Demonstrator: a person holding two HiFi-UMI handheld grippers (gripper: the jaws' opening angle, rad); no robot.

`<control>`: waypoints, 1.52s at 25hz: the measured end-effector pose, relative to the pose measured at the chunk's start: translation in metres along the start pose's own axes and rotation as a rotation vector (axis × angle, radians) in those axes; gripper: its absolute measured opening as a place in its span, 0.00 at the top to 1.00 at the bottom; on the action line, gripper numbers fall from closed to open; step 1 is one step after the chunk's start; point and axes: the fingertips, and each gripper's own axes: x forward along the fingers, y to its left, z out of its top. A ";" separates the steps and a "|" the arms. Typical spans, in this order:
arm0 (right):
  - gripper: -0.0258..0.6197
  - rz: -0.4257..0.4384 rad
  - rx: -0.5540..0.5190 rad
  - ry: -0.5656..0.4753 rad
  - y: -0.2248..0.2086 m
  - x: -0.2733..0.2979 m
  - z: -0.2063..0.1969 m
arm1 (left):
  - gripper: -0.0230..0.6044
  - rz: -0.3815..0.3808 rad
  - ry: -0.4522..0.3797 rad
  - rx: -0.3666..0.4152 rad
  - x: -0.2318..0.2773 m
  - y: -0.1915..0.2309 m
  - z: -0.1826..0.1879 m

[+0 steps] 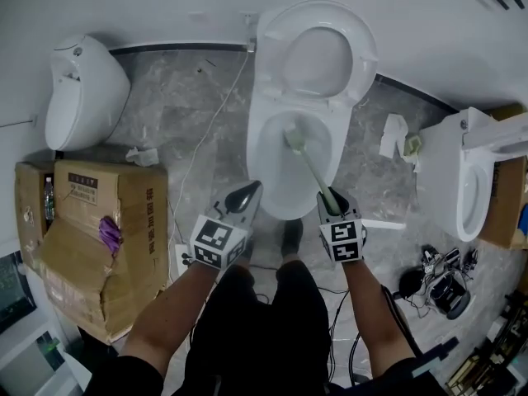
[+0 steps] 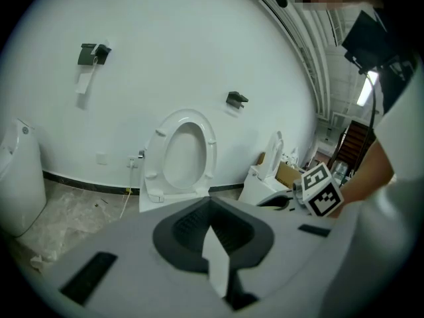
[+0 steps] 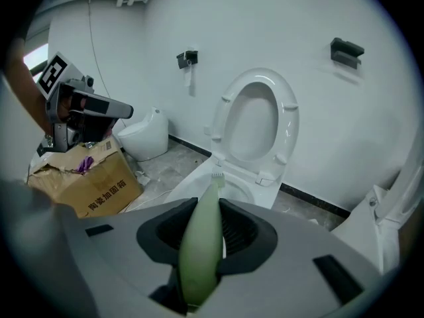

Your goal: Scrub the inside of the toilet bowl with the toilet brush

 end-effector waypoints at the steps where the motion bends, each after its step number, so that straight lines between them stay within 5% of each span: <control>1: 0.80 0.006 -0.005 0.008 -0.001 0.008 -0.005 | 0.95 0.004 0.005 -0.003 0.005 0.001 -0.005; 20: 0.80 0.025 -0.068 0.092 -0.019 0.131 -0.024 | 0.95 0.046 0.035 -0.017 0.052 0.035 -0.036; 38: 0.80 -0.087 -0.007 0.108 -0.048 0.146 -0.035 | 0.95 0.004 0.067 -0.015 0.062 0.031 -0.048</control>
